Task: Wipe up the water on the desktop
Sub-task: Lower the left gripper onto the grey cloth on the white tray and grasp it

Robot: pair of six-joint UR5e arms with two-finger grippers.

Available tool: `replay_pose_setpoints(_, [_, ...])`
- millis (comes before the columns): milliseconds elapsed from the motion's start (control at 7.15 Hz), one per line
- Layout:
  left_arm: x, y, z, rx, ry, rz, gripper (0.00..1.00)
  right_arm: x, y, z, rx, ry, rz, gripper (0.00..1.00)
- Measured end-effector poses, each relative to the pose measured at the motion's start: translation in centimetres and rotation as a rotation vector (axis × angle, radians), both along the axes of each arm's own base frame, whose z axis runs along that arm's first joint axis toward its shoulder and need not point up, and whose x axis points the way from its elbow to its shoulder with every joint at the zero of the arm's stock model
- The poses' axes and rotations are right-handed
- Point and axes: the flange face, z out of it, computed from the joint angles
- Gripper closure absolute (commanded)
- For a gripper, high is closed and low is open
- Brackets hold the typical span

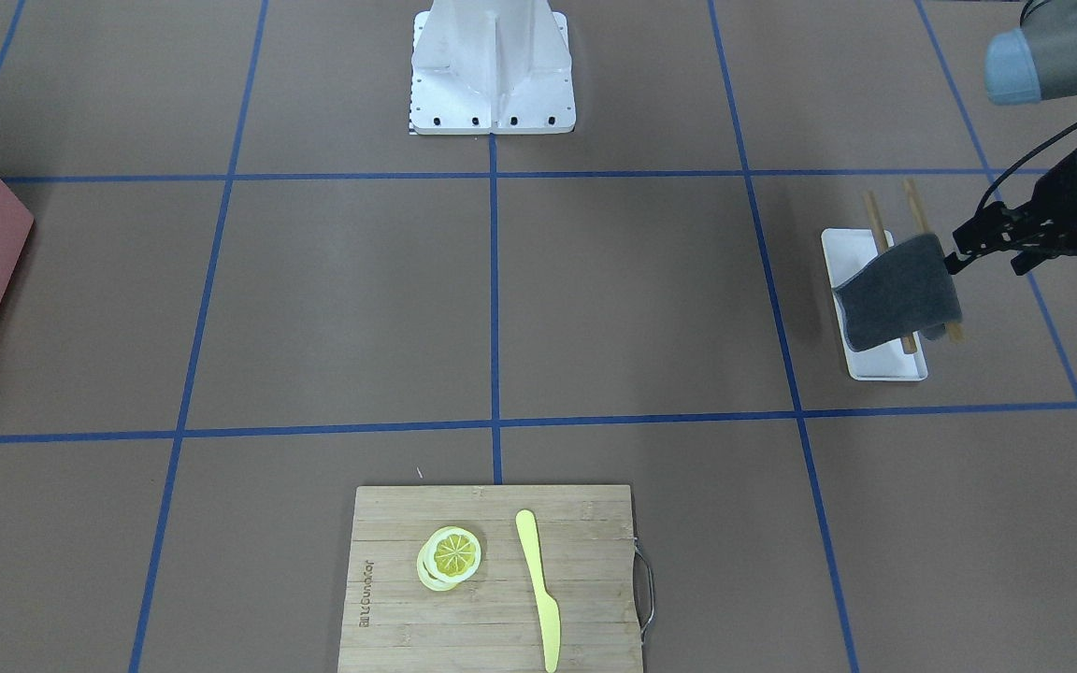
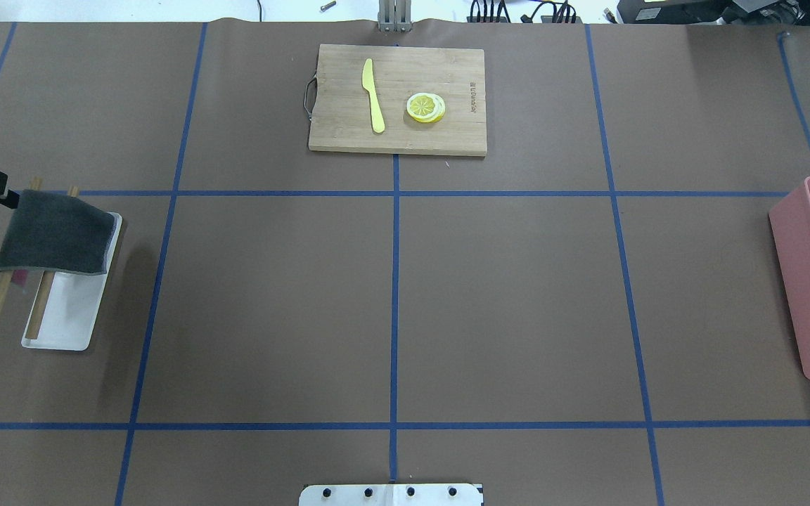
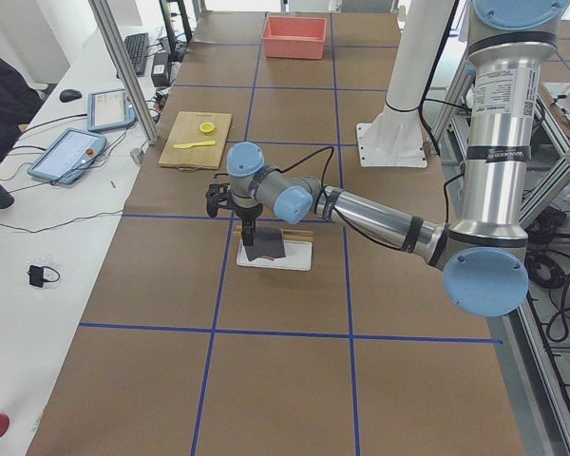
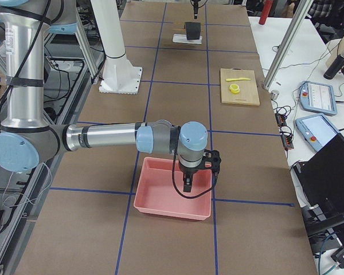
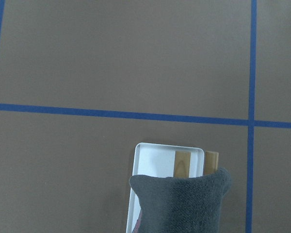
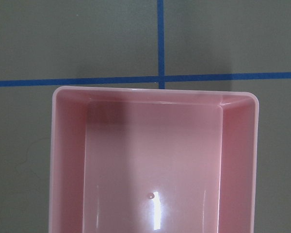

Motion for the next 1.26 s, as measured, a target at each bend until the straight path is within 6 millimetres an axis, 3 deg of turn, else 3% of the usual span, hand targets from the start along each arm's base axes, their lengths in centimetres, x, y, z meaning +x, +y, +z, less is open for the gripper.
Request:
replay_pose_setpoints(140, [1.5,0.4,0.2,0.001,-0.003,0.032,0.03,-0.1,-0.3,-0.3,0.005,-0.005,0.000,0.00])
replay_pose_setpoints(280, [2.1,0.6,0.3,0.007,-0.003,0.046,0.12,-0.1,-0.4,-0.4,0.007,-0.007,0.000,0.00])
replay_pose_setpoints(420, [2.4,0.6,0.5,0.016,-0.001,0.051,0.26,-0.1,-0.6,-0.6,0.009,-0.011,0.001,0.00])
replay_pose_setpoints(839, [2.5,0.5,1.1,0.017,-0.003,0.054,0.42,-0.1,-1.3,-1.2,0.019,-0.012,0.000,0.00])
replay_pose_setpoints(979, [2.6,0.5,1.3,0.015,-0.005,0.055,0.59,-0.1,-1.5,-1.4,0.022,-0.011,0.000,0.00])
replay_pose_setpoints(1119, [2.6,0.5,1.5,0.012,-0.006,0.055,0.84,-0.1,-1.7,-1.6,0.026,-0.010,0.000,0.00])
replay_pose_setpoints(1259, [2.6,0.5,1.6,0.011,-0.006,0.055,1.00,-0.1,-1.9,-1.8,0.030,-0.010,0.000,0.00])
